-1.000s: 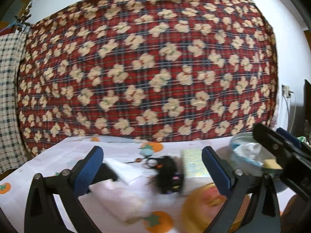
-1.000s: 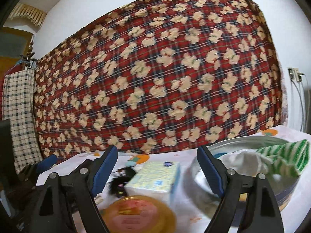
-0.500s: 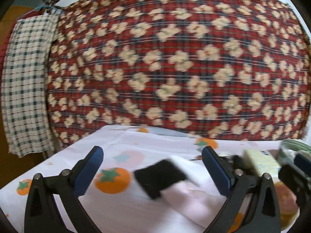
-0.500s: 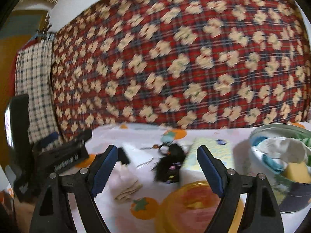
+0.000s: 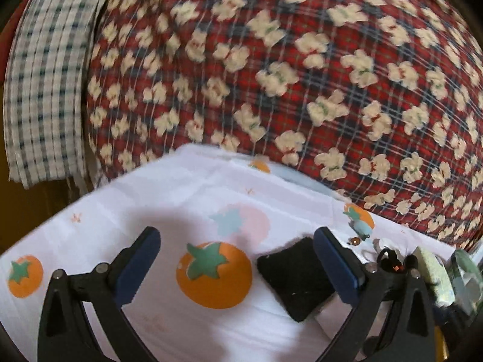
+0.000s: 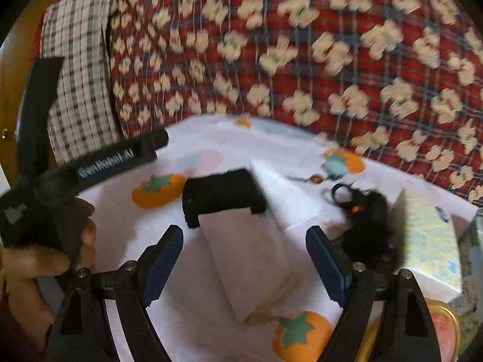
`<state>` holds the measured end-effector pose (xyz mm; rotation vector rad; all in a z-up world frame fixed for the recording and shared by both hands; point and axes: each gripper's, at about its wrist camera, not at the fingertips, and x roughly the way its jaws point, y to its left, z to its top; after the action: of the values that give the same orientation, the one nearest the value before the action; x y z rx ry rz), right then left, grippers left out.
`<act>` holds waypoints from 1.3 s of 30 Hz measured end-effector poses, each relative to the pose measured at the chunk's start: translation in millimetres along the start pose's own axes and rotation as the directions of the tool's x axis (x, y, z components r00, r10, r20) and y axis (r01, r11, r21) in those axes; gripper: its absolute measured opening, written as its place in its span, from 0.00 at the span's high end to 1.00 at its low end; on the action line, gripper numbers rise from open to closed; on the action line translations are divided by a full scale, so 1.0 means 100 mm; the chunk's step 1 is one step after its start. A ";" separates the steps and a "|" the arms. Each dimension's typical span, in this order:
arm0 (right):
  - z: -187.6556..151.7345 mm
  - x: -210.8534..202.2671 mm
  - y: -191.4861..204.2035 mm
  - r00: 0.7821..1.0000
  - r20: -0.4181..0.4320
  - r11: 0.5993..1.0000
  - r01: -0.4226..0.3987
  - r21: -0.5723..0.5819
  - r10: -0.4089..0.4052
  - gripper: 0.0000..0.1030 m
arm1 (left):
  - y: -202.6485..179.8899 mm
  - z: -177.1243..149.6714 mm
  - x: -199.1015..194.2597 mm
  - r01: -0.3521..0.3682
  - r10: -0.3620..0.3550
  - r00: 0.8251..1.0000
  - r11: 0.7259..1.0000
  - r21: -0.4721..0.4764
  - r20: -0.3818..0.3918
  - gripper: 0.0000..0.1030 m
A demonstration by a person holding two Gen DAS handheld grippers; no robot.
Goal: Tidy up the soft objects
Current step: 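Grasp the white cloth with the right gripper and lift it, then grasp the black fuzzy cloth with the left gripper while the right holds the white cloth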
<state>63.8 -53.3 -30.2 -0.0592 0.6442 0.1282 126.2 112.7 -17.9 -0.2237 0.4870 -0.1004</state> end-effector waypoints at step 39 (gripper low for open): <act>0.04 -0.95 -0.93 0.949 0.307 0.961 -0.019 0.275 -0.070 0.86 | -0.82 -0.20 0.44 0.286 -0.167 0.926 0.896 0.339 -0.340 0.02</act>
<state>3.6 -154.5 31.5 0.2191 0.3363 0.0199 151.6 22.4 -35.2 0.1257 0.7349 -0.4643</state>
